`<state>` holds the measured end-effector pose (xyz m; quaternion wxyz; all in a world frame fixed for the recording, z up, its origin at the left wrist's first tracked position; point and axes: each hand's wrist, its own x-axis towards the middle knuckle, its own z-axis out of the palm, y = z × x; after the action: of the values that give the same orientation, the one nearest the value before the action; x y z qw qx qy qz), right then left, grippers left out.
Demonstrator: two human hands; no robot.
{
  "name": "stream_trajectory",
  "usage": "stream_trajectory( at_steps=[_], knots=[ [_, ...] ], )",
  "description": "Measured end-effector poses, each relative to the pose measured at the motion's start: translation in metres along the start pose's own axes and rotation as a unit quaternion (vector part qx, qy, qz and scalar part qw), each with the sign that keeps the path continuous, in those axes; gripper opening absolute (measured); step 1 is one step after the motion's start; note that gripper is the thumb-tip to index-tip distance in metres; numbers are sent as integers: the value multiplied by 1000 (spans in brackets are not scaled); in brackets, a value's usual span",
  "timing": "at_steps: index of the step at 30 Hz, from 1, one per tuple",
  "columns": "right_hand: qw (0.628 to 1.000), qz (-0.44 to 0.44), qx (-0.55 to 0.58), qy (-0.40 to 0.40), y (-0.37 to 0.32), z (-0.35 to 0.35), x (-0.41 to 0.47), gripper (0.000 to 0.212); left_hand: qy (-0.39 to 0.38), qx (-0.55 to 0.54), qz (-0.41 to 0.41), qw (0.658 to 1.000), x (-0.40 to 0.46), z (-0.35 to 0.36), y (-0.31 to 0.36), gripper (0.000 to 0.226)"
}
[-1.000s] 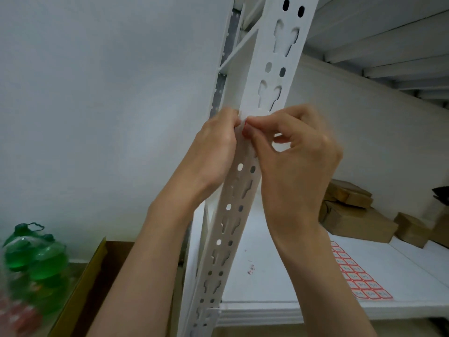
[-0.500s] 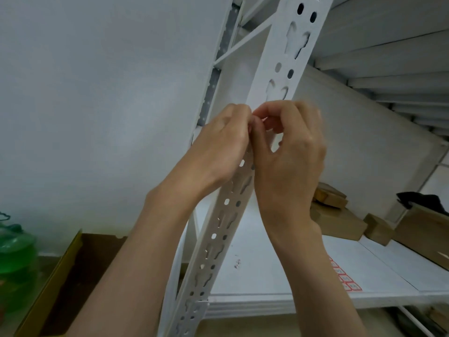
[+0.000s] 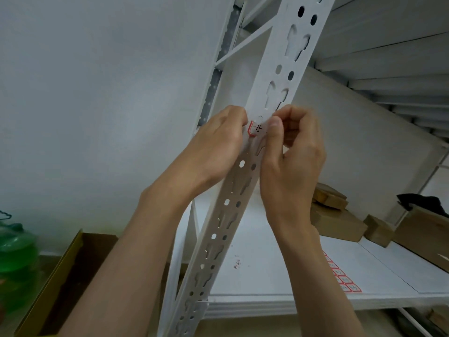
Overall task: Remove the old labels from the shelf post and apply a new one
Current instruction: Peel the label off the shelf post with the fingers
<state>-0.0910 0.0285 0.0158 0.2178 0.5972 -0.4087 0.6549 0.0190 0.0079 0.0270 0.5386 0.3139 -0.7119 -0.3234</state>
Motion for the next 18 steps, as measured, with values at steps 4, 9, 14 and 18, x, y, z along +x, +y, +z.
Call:
stream_trajectory(
  at_steps=[4,9,14,18],
  knots=[
    [999,-54,-8,-3,3,-5,1,7,0,1,-4,1000,0,0,-1,45],
    [996,-87,-27,3,4,-7,1,11,3,0,-2,1000,1,-1,-2,46],
    [993,-102,-53,9,1,-6,-1,9,4,-3,-1,1000,0,1,-1,44],
    [995,-89,-53,10,-1,-1,-4,9,8,-17,-4,1000,-2,2,0,43]
  ],
)
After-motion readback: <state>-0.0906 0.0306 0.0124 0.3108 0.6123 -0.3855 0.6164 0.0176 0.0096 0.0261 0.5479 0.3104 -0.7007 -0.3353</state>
